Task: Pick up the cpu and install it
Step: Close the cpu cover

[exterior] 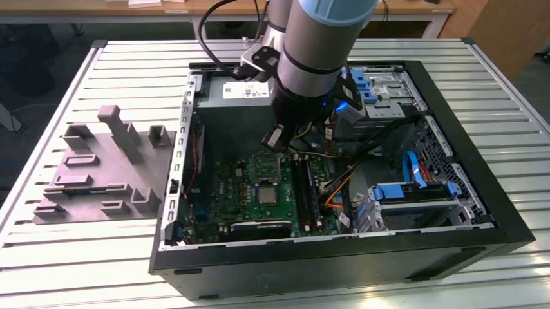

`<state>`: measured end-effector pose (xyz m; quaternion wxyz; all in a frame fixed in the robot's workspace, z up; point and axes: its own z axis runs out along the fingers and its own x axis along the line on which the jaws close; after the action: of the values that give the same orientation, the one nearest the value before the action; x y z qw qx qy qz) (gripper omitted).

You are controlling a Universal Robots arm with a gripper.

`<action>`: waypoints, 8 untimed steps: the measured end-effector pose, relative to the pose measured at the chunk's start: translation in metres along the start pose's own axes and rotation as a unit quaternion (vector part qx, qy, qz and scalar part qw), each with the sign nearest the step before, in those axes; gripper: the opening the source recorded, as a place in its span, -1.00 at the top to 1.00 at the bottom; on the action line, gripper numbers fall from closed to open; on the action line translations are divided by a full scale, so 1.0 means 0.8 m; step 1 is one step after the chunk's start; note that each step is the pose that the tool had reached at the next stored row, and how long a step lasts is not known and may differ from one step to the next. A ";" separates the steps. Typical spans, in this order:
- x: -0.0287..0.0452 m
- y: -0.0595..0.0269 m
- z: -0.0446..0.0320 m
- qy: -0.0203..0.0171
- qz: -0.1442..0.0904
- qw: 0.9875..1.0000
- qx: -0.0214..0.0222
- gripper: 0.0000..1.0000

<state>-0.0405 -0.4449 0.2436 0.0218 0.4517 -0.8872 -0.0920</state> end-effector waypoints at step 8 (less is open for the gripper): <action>0.0031 -0.001 -0.0003 0.019 -0.005 1.000 0.012 0.79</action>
<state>-0.0414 -0.4473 0.2436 0.0323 0.4583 -0.8852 -0.0725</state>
